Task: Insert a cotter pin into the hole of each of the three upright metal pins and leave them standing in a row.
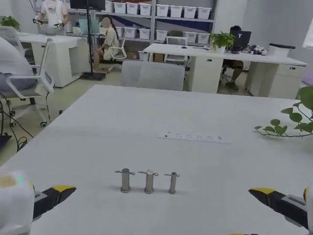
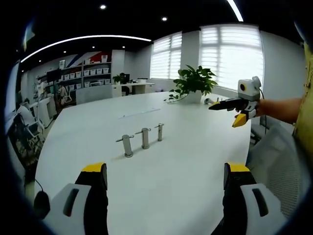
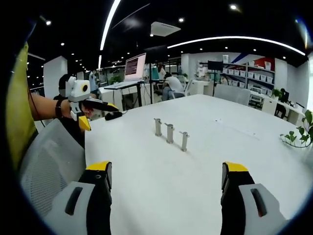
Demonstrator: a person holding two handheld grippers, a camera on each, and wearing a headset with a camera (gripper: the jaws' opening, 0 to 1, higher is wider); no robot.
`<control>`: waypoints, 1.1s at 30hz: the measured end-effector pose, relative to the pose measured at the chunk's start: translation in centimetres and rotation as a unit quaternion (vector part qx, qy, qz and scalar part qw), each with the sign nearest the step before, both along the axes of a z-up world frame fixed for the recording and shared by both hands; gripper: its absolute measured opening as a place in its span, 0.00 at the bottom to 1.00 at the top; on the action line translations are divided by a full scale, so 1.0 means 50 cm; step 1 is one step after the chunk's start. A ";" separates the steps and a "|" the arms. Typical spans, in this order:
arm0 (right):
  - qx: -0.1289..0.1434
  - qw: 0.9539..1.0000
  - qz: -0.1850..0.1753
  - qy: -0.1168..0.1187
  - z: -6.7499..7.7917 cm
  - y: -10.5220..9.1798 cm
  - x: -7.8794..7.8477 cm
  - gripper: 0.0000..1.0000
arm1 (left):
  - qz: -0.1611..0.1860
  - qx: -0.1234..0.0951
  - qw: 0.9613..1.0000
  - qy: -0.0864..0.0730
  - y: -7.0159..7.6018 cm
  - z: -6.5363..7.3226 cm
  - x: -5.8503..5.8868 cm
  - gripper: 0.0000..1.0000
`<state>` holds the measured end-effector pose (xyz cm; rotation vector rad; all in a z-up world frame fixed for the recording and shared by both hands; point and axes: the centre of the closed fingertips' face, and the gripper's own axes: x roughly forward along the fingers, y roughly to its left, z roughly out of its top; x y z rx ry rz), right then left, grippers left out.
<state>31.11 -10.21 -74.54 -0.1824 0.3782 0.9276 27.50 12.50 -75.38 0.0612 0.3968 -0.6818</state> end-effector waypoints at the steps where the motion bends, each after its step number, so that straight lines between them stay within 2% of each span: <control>1: 0.001 1.000 -0.001 -0.002 0.002 0.000 0.002 0.95 | 0.002 0.001 1.000 0.000 0.005 -0.002 0.000 1.00; 6: 0.003 1.000 -0.006 -0.005 0.004 0.002 0.010 0.95 | 0.004 0.004 1.000 0.006 0.011 -0.011 0.006 1.00; 10: 0.004 1.000 -0.012 -0.007 0.004 -0.002 0.018 0.94 | 0.004 0.002 1.000 0.007 0.004 -0.016 0.016 1.00; 15: -0.002 1.000 -0.010 -0.001 -0.006 -0.004 0.016 0.94 | 0.003 -0.001 1.000 0.018 -0.002 -0.030 0.017 1.00; 23: 0.000 1.000 -0.013 0.005 -0.018 -0.005 0.010 0.93 | 0.006 -0.004 1.000 0.018 -0.002 -0.030 0.017 1.00; 33: 0.004 1.000 -0.016 0.004 -0.013 -0.005 0.015 0.92 | 0.007 -0.008 1.000 0.018 -0.003 -0.032 0.023 1.00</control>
